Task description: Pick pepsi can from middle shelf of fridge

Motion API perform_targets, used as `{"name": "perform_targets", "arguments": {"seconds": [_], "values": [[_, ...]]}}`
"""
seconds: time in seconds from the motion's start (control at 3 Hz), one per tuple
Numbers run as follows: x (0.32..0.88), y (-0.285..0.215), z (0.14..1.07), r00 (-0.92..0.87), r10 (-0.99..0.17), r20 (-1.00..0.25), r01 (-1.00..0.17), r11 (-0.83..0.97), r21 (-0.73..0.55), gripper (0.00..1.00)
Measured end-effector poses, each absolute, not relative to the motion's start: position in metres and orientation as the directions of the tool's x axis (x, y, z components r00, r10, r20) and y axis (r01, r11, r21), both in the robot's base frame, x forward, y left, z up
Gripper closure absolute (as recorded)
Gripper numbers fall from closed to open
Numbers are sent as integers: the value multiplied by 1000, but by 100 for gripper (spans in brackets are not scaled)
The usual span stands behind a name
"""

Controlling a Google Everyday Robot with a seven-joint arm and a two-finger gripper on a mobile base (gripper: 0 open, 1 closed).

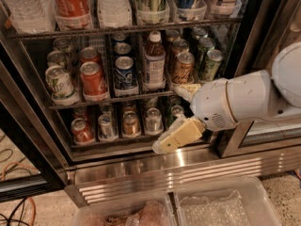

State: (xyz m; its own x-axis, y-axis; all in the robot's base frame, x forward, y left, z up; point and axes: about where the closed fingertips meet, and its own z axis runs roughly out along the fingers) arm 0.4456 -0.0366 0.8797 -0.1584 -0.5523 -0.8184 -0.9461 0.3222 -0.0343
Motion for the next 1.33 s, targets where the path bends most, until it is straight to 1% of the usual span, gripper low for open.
{"name": "perform_targets", "arguments": {"seconds": [0.33,0.67,1.33], "values": [[451,-22,873,-146,-543,-827,-949,314,-39,0],[455,-4,851,-154,-481,-863,-943,334,-18,0],[465,37,820,-209,-223,-952,-862,501,72,0]]}}
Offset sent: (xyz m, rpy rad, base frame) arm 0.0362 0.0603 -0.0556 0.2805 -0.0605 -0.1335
